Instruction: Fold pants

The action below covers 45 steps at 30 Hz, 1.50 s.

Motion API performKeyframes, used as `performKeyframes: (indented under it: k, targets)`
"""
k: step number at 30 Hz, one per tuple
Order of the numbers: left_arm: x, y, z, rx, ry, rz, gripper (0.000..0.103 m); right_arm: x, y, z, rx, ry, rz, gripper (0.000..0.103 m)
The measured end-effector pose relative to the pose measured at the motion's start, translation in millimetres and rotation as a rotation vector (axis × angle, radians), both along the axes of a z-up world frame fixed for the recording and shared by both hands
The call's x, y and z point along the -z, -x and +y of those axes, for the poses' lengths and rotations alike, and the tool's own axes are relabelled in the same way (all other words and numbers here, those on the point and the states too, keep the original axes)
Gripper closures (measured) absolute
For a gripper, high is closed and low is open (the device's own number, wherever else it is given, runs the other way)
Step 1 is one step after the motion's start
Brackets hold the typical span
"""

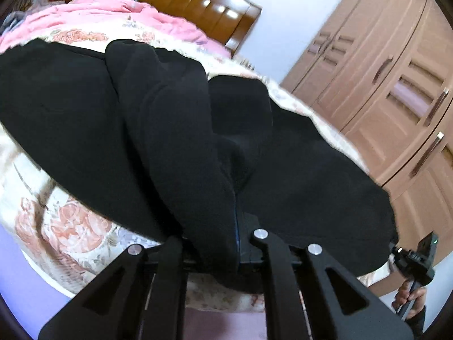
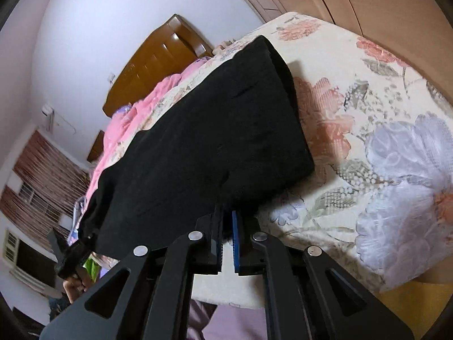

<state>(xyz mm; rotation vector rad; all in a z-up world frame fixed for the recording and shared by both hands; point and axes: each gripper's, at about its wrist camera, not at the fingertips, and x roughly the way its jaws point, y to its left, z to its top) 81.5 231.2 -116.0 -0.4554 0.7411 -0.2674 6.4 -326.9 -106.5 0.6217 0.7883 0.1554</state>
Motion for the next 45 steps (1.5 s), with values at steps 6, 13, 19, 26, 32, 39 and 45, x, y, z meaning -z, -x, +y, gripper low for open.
performKeyframes:
  k: [6, 13, 19, 26, 32, 39, 45]
  targets:
    - [-26.5, 3.1, -1.8, -0.004, -0.002, -0.079, 0.094, -34.8, 2.4, -0.3, 0.010, -0.024, -0.117, 0.098]
    - [-65.7, 5.6, -4.9, -0.009, -0.089, -0.164, 0.094, -12.2, -4.6, 4.1, 0.008, 0.019, -0.031, 0.098]
    - [-0.9, -0.3, 7.2, -0.005, -0.040, -0.011, 0.090, -4.0, -0.2, -4.6, -0.007, -0.024, 0.004, 0.090]
    - [-51.3, 41.9, 48.5, -0.151, -0.070, -0.139, 0.019, -63.0, 26.4, 0.8, 0.084, 0.242, -0.082, 0.043]
    - [-129.2, 12.8, 39.3, -0.067, -0.132, -0.241, 0.015, -104.5, -46.0, 42.6, -0.090, 0.330, -0.187, 0.041]
    - [-125.3, -134.6, -65.6, 0.280, -0.270, -0.003, 0.013, -73.4, -167.0, 97.9, -0.203, 0.370, -0.062, 0.039]
    - [-73.5, -187.1, -96.6, 0.347, -0.502, 0.166, 0.055, -32.7, -203.4, 89.6, -0.180, 0.509, 0.059, 0.020]
